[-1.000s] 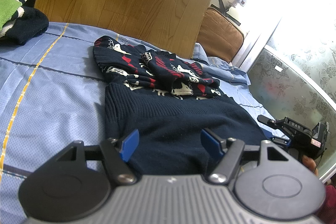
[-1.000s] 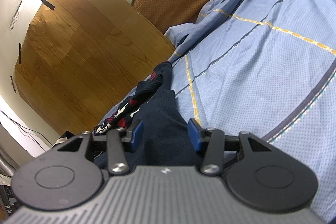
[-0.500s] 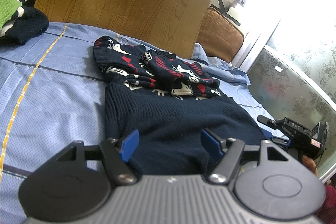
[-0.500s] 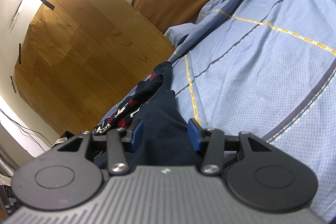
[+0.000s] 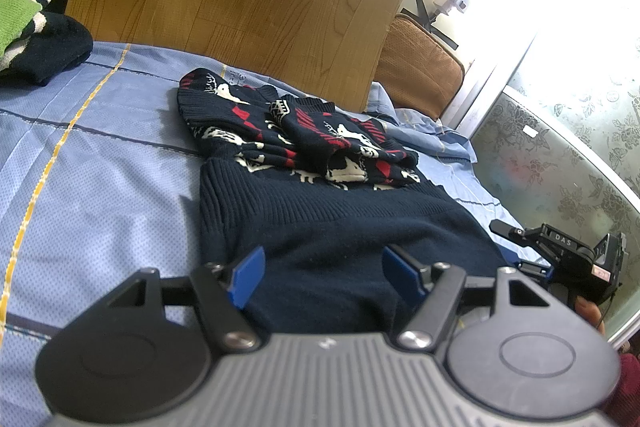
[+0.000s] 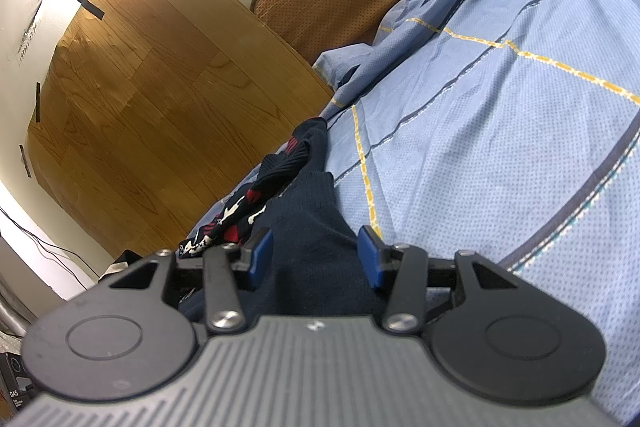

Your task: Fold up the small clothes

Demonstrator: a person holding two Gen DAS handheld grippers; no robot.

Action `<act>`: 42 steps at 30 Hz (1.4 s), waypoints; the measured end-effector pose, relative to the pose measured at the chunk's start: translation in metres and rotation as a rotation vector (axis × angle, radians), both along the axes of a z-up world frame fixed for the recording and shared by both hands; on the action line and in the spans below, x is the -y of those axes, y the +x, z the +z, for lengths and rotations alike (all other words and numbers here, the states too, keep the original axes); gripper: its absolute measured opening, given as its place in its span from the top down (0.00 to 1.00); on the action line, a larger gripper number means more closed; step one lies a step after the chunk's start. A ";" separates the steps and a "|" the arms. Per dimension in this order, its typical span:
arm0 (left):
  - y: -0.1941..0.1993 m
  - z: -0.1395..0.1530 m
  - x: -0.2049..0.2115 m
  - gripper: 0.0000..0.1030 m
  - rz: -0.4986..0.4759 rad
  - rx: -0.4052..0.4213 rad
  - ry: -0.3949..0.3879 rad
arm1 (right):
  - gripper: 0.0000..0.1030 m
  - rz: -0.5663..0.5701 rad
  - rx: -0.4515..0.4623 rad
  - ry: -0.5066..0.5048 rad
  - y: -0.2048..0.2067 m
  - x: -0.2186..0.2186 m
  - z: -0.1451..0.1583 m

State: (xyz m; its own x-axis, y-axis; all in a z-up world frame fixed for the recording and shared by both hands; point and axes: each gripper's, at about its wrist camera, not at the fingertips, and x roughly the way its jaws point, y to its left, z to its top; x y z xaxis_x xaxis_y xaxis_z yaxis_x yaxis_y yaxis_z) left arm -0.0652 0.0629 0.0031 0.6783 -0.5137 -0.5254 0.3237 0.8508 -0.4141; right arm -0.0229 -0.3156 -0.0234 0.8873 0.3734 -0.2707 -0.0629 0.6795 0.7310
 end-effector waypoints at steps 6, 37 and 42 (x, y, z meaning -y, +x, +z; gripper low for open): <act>-0.001 0.000 0.001 0.35 0.000 0.000 0.000 | 0.52 0.000 0.000 -0.001 0.000 0.000 0.000; -0.001 0.001 0.000 0.33 -0.010 -0.001 -0.043 | 0.50 -0.053 0.110 -0.070 -0.018 0.010 0.027; 0.002 0.006 -0.014 0.33 0.006 -0.017 -0.094 | 0.50 -0.033 0.079 -0.106 -0.002 0.012 0.038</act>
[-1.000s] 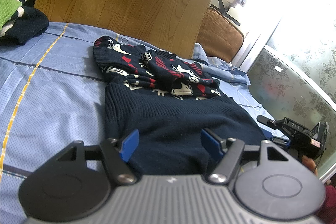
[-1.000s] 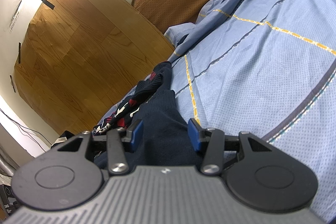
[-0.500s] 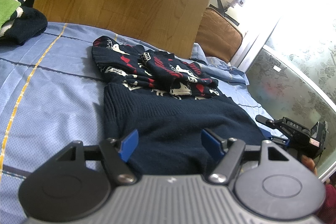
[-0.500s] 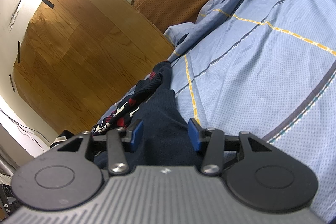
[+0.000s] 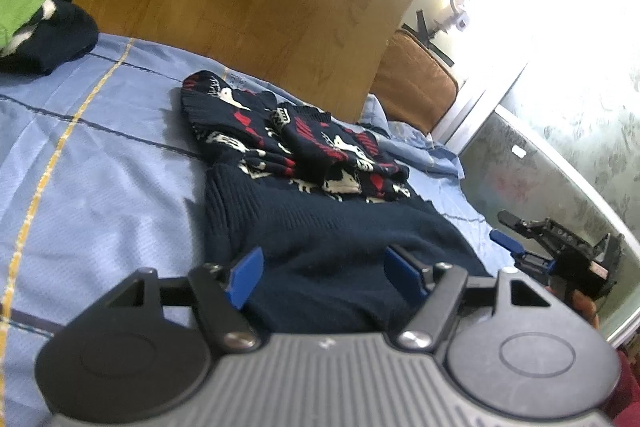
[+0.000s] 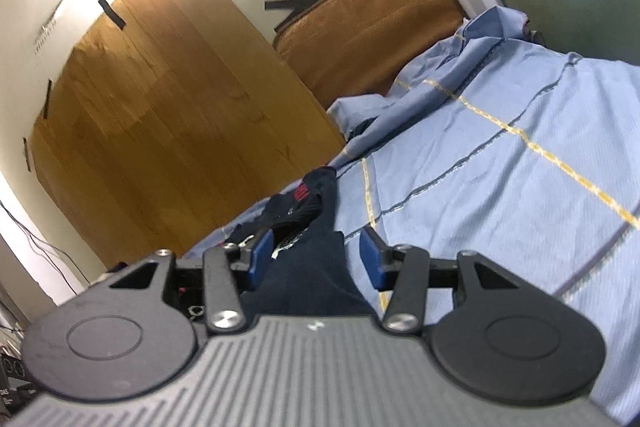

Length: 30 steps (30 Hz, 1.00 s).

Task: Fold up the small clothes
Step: 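Grasp the folded navy sweater with both tools and lift it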

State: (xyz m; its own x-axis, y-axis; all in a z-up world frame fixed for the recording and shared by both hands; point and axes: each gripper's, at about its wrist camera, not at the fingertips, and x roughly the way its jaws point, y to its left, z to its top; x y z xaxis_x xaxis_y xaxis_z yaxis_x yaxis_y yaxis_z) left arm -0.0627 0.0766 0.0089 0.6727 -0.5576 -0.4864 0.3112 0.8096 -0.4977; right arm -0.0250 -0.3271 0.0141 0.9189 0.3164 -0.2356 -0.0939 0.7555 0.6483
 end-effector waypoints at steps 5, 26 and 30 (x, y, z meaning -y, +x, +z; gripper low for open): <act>0.026 0.041 -0.027 0.30 0.072 0.027 -0.004 | 0.49 0.089 -0.018 -0.101 0.032 -0.001 0.031; 0.279 -0.024 0.010 0.77 0.112 -0.159 0.272 | 0.36 0.425 -0.278 -0.306 0.306 -0.052 0.002; 0.260 -0.009 0.025 0.84 0.100 -0.078 0.330 | 0.81 0.535 -0.237 -0.298 0.299 -0.067 0.012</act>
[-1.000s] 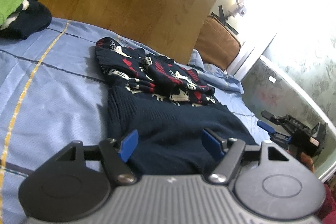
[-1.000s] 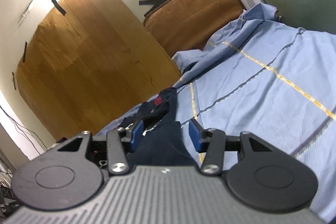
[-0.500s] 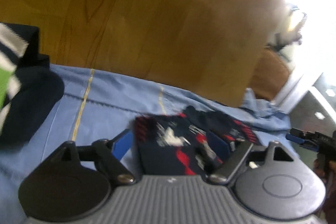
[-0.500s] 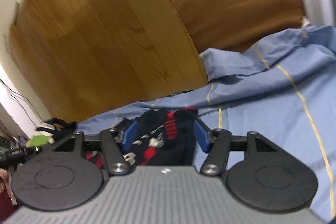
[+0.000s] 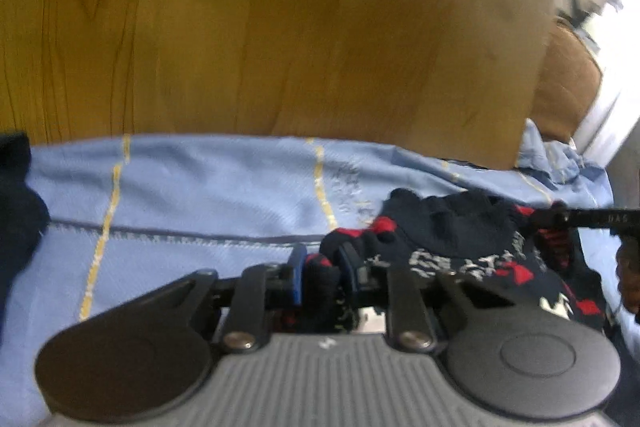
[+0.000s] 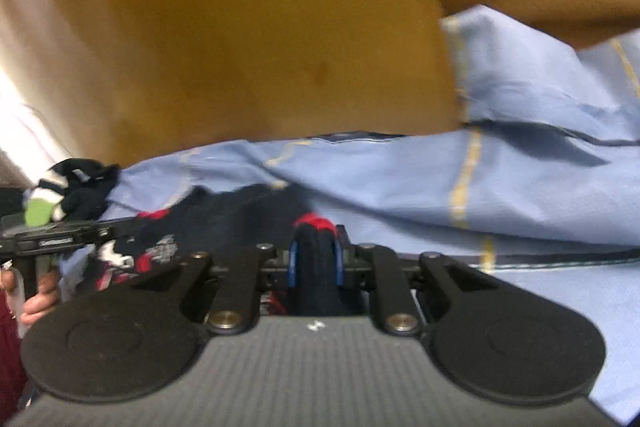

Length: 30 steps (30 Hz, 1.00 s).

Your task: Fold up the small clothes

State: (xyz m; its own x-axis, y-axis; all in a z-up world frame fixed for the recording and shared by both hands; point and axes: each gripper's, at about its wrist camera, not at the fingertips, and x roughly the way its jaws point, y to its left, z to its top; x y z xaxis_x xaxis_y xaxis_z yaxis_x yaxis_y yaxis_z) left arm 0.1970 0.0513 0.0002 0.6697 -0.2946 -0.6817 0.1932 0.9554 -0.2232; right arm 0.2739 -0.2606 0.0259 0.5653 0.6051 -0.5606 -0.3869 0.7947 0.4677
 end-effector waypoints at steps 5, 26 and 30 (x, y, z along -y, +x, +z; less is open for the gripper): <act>-0.057 0.049 0.012 0.90 -0.037 0.154 0.022 | 0.82 0.031 0.152 -0.004 -0.057 -0.003 0.051; -0.306 0.029 -0.084 0.59 0.131 0.082 -0.289 | 0.40 -0.249 0.238 0.044 -0.351 0.088 0.012; -0.278 0.036 -0.077 0.45 0.143 0.078 -0.289 | 0.30 -0.293 0.248 0.165 -0.337 0.096 0.023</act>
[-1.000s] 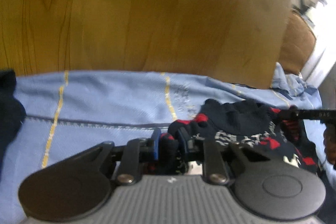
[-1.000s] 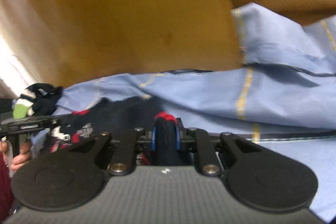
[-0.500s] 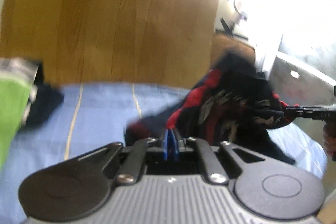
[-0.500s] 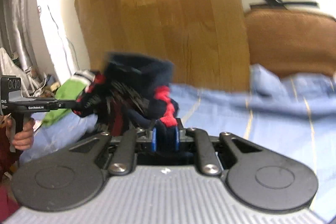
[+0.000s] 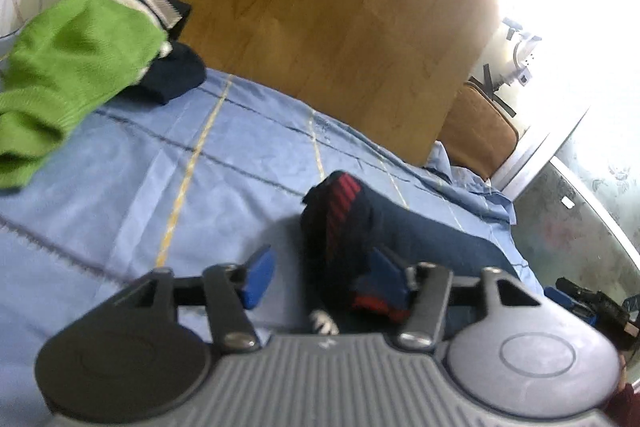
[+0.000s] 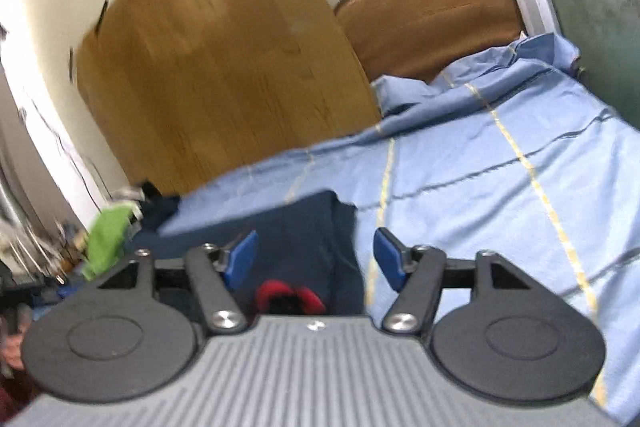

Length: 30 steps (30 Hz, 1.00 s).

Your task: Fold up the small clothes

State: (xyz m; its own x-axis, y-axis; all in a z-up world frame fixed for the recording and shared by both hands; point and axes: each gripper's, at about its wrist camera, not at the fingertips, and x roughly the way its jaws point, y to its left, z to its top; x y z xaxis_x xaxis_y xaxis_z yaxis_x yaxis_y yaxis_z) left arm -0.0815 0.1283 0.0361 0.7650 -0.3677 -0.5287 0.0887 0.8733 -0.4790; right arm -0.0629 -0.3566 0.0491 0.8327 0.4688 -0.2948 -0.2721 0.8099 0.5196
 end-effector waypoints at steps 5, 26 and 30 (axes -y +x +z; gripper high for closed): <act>0.022 0.014 0.051 0.50 -0.101 0.050 0.033 | 0.29 0.026 0.021 0.084 0.024 -0.031 0.005; 0.067 -0.032 0.138 0.94 -0.110 0.027 0.549 | 0.76 0.202 -0.141 0.030 0.100 -0.117 -0.033; 0.063 -0.031 0.151 0.94 -0.076 0.018 0.584 | 0.70 0.169 -0.149 0.006 0.086 -0.123 -0.029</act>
